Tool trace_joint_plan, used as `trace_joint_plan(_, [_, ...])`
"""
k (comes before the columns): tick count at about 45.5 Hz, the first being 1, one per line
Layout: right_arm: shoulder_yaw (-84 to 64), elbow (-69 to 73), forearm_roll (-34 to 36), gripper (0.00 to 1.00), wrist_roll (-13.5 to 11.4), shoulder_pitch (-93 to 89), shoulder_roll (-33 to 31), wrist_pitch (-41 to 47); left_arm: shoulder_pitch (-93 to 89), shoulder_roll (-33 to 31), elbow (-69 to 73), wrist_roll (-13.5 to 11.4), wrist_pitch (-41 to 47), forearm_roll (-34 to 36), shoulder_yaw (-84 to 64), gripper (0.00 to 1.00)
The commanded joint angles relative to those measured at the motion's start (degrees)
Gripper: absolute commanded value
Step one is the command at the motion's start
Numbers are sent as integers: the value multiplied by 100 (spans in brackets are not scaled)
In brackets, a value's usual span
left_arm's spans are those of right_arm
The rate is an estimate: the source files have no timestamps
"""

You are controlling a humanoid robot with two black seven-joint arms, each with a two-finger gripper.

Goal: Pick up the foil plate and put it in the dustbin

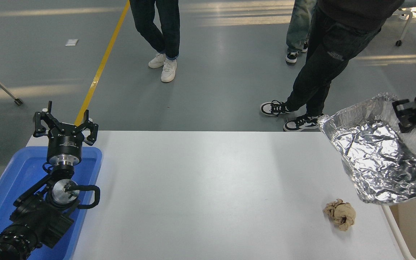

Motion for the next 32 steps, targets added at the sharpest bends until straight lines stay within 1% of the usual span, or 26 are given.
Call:
trace_joint_plan(1, [-248, -1431, -1554, 0, 293, -896, -871, -480, 0, -1, 0, -7, 0, -9, 0, 99])
trace_joint_plan(4, [-248, -1985, -1836, 0, 469, -1458, -1073, -822, 0, -1, 0, -7, 0, -9, 0, 99])
trace_joint_plan(7, [-239, -2538, -1889, 0, 575, -2135, -1240, -1332, 0, -1, 0, -7, 0, -9, 0, 99])
trace_joint_plan(13, [-20, -3549, -1863, 0, 628, -3865, -1486, -2474, 0, -1, 0, -7, 0, -9, 0, 99])
trace_joint_plan(18, [866, -4297, -1679, 0, 619, -5544, -1592, -3135, 0, -1, 0, -7, 0, -18, 0, 99])
trace_joint_plan(22, [1999, -4877, -1407, 0, 575, -6888, -1470, -3197, 0, -1, 0, -7, 0, -18, 0, 99])
trace_joint_plan(25, [2975, -5439, -1169, 0, 567, -7882, -1163, -3206, 0, -1, 0, -7, 0, -18, 0, 99])
trace_joint_plan(29, [3776, -6089, -915, 0, 549, -8771, -767, -3258, 0, -1, 0, -7, 0, -18, 0, 99])
trace_joint_plan(32, [4102, -6494, -695, 0, 540, -9193, -442, -3276, 0, -1, 0, -7, 0, -18, 0, 99])
